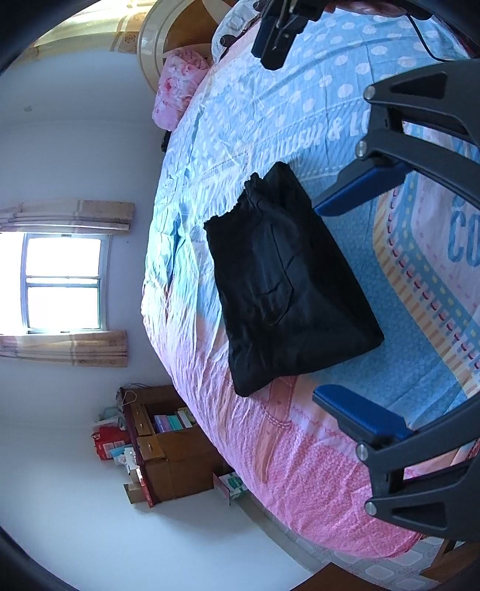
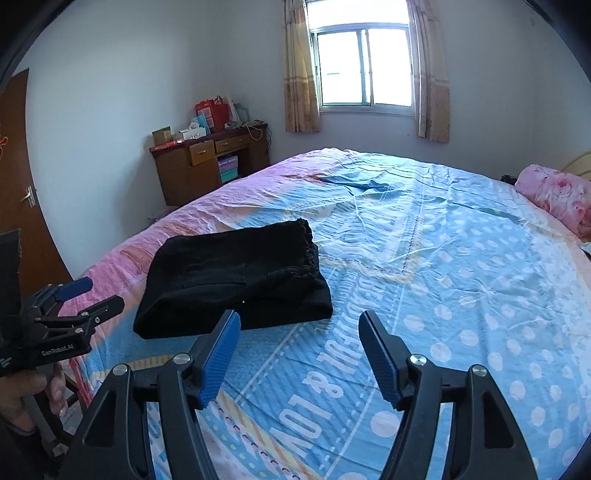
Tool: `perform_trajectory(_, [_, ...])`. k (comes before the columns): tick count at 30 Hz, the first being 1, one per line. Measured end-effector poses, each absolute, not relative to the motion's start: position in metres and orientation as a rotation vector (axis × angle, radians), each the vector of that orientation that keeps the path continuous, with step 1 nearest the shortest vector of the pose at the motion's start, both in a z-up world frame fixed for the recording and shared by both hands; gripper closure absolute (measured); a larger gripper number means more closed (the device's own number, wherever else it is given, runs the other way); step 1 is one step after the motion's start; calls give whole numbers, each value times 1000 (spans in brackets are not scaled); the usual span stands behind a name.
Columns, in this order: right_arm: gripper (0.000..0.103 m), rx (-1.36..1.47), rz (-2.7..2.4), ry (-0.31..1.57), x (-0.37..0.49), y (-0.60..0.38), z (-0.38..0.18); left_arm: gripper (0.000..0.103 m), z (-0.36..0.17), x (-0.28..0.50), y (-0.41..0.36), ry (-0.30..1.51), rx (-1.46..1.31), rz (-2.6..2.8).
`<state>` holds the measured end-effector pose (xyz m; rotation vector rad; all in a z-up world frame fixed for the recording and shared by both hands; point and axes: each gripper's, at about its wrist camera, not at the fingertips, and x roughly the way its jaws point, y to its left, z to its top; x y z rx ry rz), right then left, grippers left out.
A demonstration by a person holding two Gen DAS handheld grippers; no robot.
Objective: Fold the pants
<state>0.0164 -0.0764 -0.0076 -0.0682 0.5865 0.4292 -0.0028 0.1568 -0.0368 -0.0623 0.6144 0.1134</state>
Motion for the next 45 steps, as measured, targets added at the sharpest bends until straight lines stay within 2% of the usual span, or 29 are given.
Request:
perform_trajectory(35, [34,-36,471,539,-3,-86,8,8,-14,-9,141,584,-58,109])
perform_trajectory(37, [34,-35,471,540,-3,-86,8,1,-11,-10,143,577,-53,119])
perform_trajectory(45, [34,-34,484,530,-7,-85,11,0,-10,-11,150,577,-45,145])
